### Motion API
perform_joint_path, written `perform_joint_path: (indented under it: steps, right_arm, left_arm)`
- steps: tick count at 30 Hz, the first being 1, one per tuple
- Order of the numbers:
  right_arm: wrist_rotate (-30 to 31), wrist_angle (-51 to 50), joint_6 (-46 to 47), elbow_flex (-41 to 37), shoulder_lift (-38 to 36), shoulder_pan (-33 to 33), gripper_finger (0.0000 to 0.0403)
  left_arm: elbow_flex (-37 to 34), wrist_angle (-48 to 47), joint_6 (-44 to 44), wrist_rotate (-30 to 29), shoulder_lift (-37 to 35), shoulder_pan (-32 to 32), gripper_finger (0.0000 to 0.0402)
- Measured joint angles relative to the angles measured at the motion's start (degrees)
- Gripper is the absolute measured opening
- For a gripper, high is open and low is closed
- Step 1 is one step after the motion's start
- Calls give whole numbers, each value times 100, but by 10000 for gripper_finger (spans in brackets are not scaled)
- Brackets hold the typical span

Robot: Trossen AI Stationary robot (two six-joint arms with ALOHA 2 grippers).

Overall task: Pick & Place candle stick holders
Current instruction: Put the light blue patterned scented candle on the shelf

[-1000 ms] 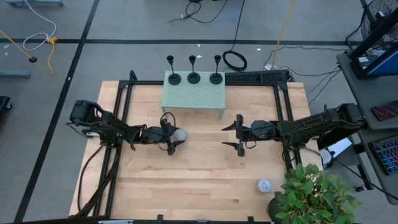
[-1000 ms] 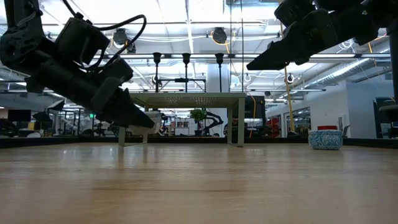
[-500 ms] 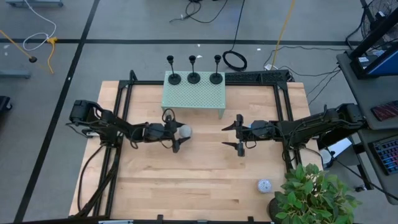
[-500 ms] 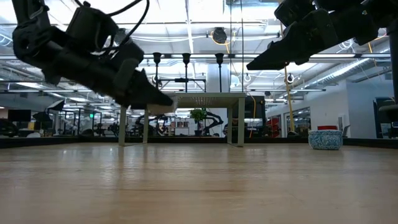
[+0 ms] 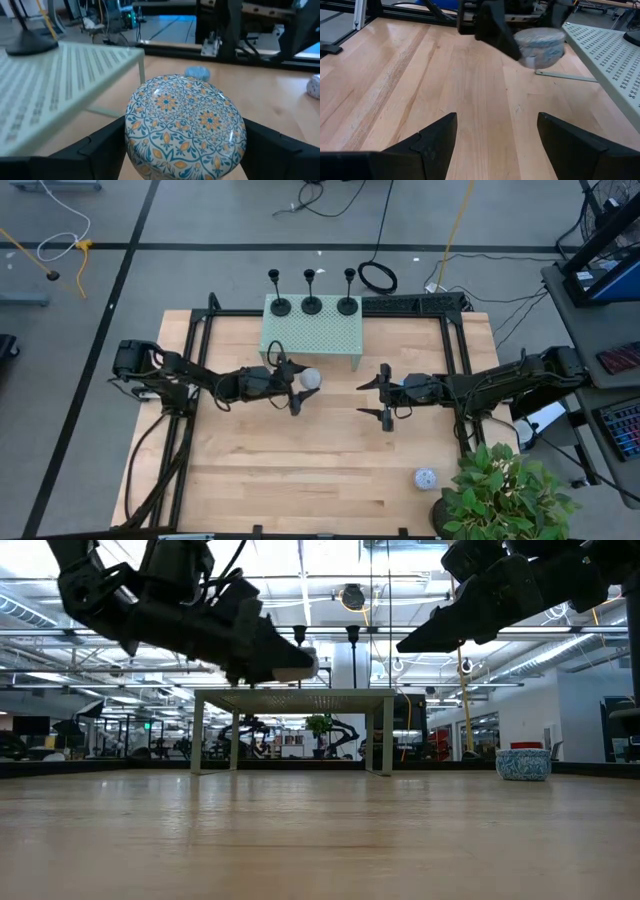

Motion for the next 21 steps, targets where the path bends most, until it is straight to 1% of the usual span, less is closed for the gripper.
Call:
perform_joint_path:
  steps: [5, 8, 11, 15, 21]
  right_arm:
    - [-2, 0, -2, 0, 0, 0, 267]
    - [-2, -1, 0, 0, 0, 0, 267]
    - [-1, -2, -1, 0, 0, -1, 267]
    - [-2, 0, 0, 0, 0, -2, 267]
    - [-2, -2, 0, 0, 0, -1, 267]
  left_arm:
    - [320, -175, 262, 82, -2, 246, 308]
    - [541, -394, 274, 82, -6, 444, 302]
    - [785, -734, 294, 82, -7, 660, 314]
    - [1081, -1258, 670, 46, -7, 912, 326]
    - [1398, -1770, 644, 29, -7, 1319, 302]
